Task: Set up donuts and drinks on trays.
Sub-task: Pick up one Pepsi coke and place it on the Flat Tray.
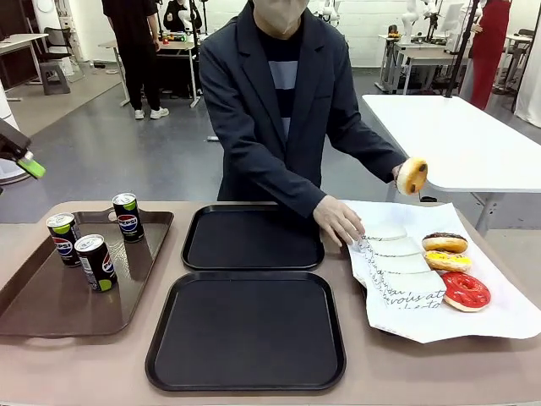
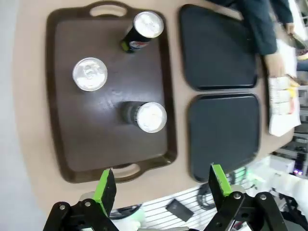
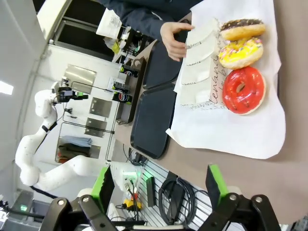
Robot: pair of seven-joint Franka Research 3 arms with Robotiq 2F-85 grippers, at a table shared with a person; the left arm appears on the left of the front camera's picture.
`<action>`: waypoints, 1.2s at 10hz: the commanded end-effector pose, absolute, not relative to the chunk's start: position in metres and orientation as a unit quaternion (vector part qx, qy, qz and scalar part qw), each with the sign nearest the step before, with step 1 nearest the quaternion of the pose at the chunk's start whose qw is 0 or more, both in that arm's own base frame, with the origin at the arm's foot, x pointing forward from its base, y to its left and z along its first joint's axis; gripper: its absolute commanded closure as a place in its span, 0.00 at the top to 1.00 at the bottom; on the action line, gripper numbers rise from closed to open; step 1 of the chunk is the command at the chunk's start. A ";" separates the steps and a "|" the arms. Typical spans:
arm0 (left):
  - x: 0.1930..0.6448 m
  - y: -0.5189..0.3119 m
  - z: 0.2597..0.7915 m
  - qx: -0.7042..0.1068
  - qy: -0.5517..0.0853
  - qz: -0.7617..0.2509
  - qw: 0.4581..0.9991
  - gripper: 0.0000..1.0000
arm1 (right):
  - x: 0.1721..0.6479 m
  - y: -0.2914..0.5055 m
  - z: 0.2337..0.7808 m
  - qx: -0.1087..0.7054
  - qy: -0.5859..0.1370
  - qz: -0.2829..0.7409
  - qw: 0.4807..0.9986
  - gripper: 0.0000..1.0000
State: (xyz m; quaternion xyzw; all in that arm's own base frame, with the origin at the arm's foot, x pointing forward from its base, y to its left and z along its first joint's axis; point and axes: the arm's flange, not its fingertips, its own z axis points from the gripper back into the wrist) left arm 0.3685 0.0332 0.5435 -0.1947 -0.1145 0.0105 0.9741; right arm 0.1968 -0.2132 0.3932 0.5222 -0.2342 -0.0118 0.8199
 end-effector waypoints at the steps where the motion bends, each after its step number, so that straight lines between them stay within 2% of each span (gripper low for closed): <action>1: 0.375 0.015 0.529 -0.128 -0.100 0.012 0.987 1.00 | 0.198 -0.215 0.393 0.527 -0.245 -0.006 0.814 1.00; 3: 0.381 -0.022 0.502 -0.055 -0.117 0.006 0.992 1.00 | 0.198 -0.215 0.393 0.527 -0.245 -0.006 0.814 1.00; 6: 0.385 -0.068 0.455 0.003 -0.110 0.010 0.994 1.00 | 0.198 -0.215 0.393 0.527 -0.245 -0.006 0.814 1.00; 8: 0.393 -0.087 0.427 0.060 -0.129 0.019 0.990 1.00 | 0.198 -0.215 0.393 0.527 -0.245 -0.006 0.814 1.00; 12: 0.387 -0.088 0.427 0.039 -0.121 0.004 0.992 1.00 | 0.198 -0.215 0.393 0.527 -0.245 -0.006 0.814 1.00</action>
